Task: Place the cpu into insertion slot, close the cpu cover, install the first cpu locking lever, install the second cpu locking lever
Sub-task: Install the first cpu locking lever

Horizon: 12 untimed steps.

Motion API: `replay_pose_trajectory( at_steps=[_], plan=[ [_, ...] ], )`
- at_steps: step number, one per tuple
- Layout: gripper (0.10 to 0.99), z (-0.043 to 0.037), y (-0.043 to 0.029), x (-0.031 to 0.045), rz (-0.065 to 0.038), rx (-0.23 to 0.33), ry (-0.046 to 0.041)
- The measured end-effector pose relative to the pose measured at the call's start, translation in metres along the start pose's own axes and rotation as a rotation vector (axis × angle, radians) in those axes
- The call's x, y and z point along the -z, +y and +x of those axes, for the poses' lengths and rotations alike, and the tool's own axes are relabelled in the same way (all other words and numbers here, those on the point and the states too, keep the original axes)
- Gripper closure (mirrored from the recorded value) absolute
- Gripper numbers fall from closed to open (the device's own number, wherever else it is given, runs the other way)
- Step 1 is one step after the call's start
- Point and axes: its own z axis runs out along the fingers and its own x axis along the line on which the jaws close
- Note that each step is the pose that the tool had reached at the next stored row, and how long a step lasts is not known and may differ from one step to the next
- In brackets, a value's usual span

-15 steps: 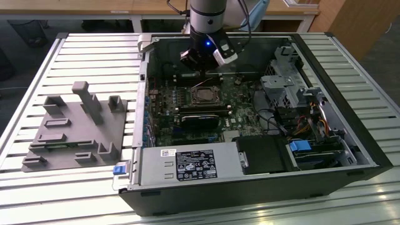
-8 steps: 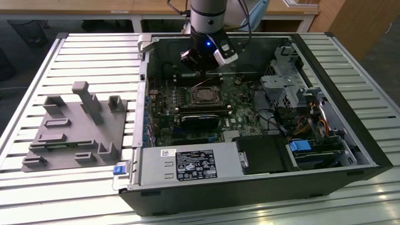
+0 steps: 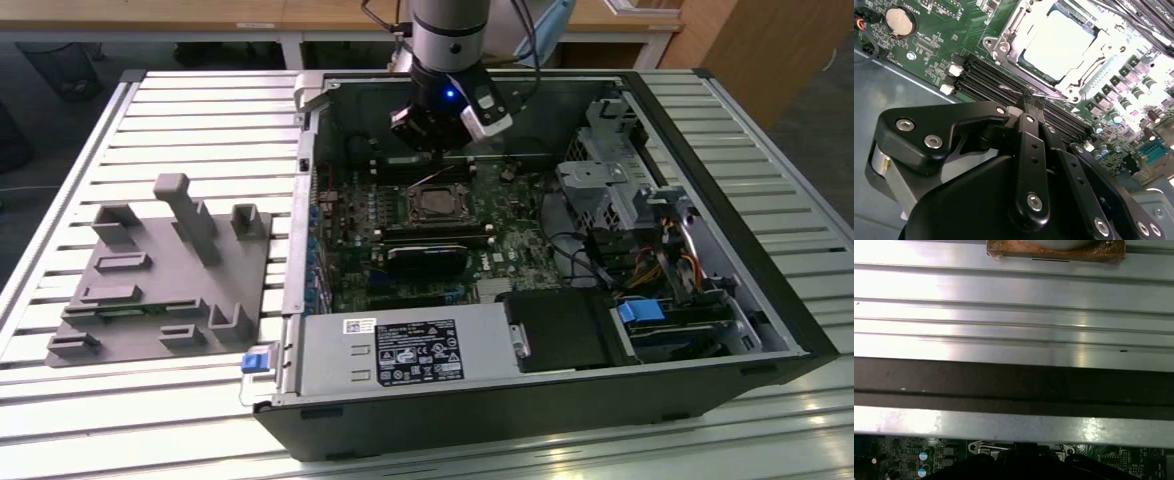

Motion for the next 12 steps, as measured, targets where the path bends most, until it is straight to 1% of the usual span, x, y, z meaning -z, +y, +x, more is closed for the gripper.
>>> replay_pose_trajectory(
  at_steps=[5, 9, 12],
  plan=[
    [0.980, -0.0038, 0.0003, -0.0029, 0.000, -0.002, 0.0000],
    [0.980, -0.0046, 0.0004, -0.0049, 0.000, -0.002, -0.0002],
    [0.980, -0.0066, 0.0004, -0.0067, 0.000, -0.002, -0.0002]
  ],
)
